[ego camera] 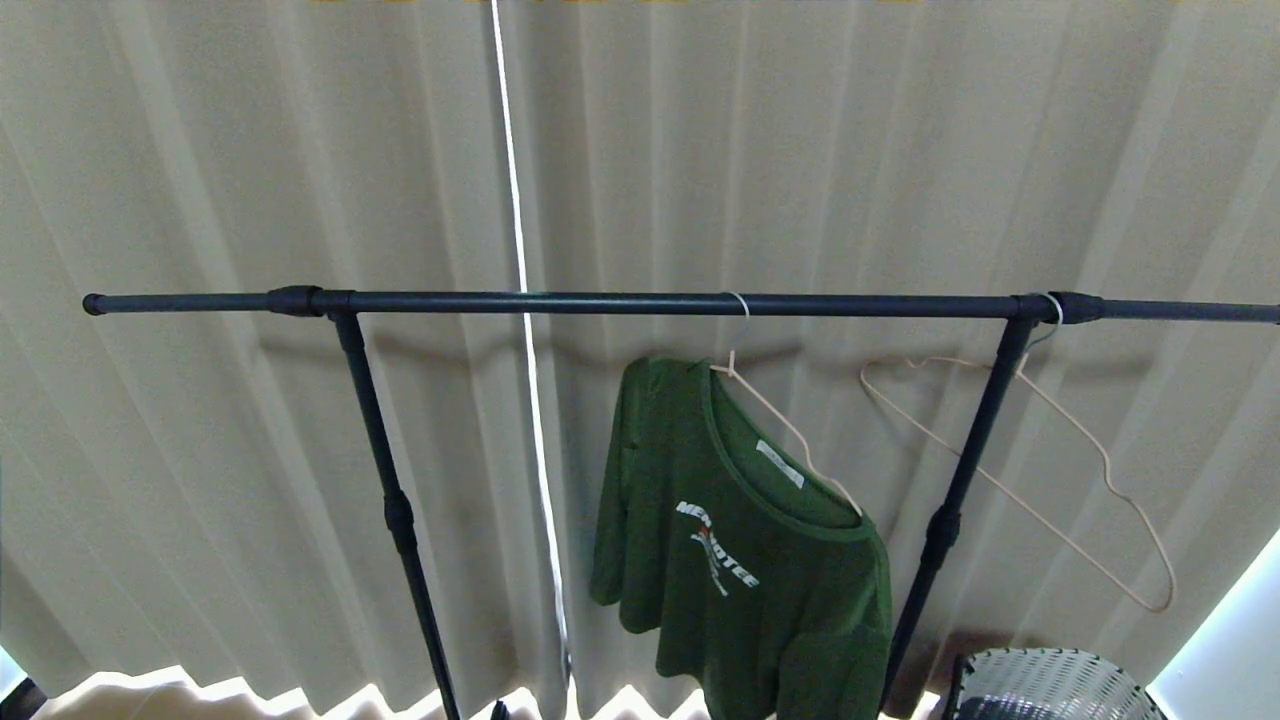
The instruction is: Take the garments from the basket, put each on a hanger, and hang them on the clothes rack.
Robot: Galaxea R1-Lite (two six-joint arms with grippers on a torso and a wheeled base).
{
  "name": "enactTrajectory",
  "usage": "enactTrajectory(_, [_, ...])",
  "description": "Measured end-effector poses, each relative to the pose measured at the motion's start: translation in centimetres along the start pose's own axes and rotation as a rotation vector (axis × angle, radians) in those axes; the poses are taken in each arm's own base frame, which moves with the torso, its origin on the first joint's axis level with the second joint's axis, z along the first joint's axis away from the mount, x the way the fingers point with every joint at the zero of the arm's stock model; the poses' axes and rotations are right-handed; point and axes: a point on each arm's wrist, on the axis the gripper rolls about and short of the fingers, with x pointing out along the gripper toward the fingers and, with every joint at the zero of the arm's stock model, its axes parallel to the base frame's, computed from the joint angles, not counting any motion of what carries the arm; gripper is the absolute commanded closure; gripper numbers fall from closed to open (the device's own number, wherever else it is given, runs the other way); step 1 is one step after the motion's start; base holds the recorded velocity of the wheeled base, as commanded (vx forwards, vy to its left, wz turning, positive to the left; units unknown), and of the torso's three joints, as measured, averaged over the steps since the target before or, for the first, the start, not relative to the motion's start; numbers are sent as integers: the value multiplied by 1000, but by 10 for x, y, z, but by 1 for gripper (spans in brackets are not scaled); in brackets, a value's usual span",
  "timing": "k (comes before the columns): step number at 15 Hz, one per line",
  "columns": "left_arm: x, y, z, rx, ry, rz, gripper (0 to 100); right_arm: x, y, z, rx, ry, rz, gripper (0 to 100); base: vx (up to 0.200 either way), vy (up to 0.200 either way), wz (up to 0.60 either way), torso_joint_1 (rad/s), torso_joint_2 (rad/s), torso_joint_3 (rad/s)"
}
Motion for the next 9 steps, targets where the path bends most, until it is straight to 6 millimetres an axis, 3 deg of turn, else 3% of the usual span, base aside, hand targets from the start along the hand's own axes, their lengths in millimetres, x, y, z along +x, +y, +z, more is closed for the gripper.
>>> enactTrajectory(4, [0, 0, 0, 0, 0, 0, 0, 0, -1, -1, 116, 11, -51, 0, 0, 0, 0, 0, 0, 0])
enactTrajectory(6, [0, 0, 0, 2, 0, -1, 0, 0, -1, -1, 38, 13, -48, 0, 0, 0, 0, 0, 0, 0])
enactTrajectory(9, [0, 0, 0, 1, 0, -1, 0, 0, 3, -1, 24, -5, 113, 0, 0, 0, 0, 0, 0, 0])
